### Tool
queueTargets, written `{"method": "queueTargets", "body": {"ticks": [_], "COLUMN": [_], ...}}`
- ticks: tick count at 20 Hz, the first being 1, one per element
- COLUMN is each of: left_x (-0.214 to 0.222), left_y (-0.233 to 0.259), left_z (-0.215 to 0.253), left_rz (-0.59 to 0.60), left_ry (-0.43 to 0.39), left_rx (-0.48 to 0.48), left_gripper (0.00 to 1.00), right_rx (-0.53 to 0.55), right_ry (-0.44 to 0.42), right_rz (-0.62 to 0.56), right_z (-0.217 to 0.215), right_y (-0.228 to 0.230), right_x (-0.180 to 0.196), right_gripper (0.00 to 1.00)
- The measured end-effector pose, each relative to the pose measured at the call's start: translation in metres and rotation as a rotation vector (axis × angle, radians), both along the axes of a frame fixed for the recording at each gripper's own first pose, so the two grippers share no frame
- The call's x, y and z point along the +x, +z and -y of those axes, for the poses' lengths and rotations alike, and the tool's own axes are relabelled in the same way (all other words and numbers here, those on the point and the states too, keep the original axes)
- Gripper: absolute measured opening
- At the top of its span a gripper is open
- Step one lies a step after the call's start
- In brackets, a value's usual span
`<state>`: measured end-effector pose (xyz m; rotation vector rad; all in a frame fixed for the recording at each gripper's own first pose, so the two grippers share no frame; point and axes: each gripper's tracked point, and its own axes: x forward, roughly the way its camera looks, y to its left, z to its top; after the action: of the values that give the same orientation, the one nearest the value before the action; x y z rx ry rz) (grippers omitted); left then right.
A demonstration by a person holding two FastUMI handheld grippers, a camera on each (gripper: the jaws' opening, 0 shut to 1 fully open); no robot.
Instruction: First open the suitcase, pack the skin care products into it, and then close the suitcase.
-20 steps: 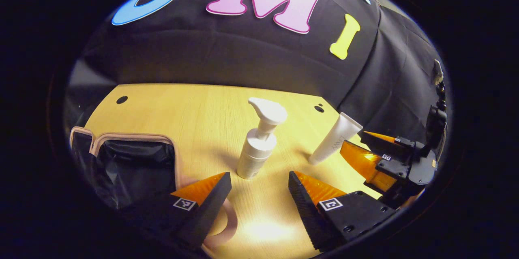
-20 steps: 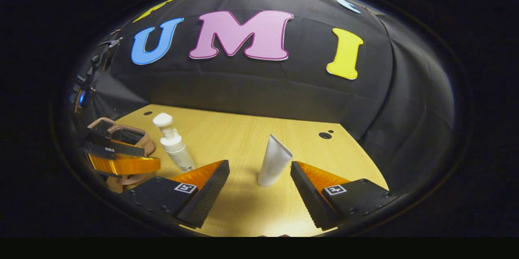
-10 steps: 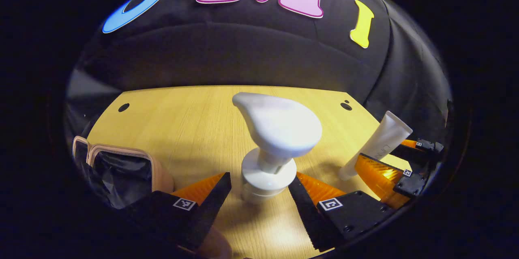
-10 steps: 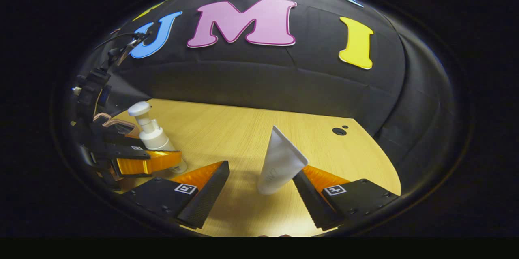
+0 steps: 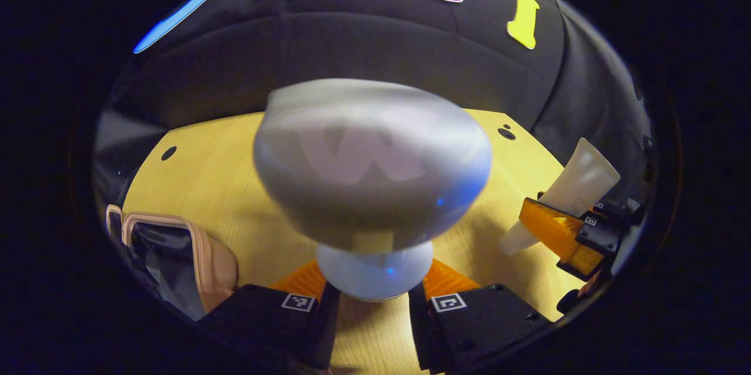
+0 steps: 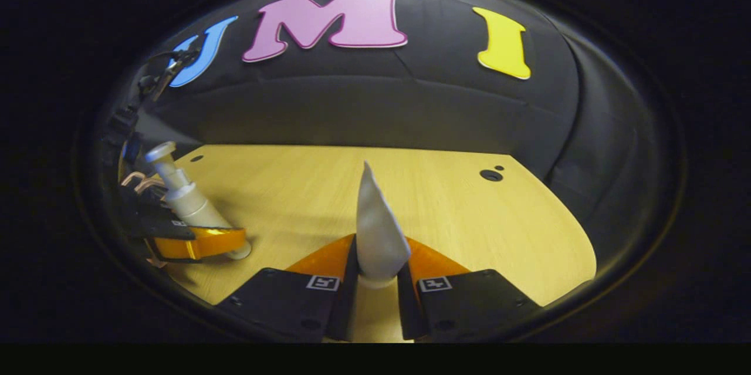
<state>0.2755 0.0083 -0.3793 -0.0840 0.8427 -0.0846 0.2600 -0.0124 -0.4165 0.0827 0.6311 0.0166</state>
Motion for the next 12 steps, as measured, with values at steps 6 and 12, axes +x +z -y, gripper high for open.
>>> {"method": "queueTargets", "body": {"ticks": [6,12], "left_x": [-0.048,-0.159], "left_y": [0.067,0.113], "left_z": [0.001,-0.080], "left_rz": [-0.028,-0.250], "left_ry": [-0.110,-0.057], "left_rx": [-0.040,-0.114], "left_gripper": [0.55,0.55], "right_rx": [0.026,0.118], "right_ry": [0.057,0.136], "right_rz": [0.060,0.114], "right_z": [-0.014,-0.060], "right_y": [0.056,0.123], "right_x": [-0.025,-0.067], "right_gripper": [0.26,0.26]}}
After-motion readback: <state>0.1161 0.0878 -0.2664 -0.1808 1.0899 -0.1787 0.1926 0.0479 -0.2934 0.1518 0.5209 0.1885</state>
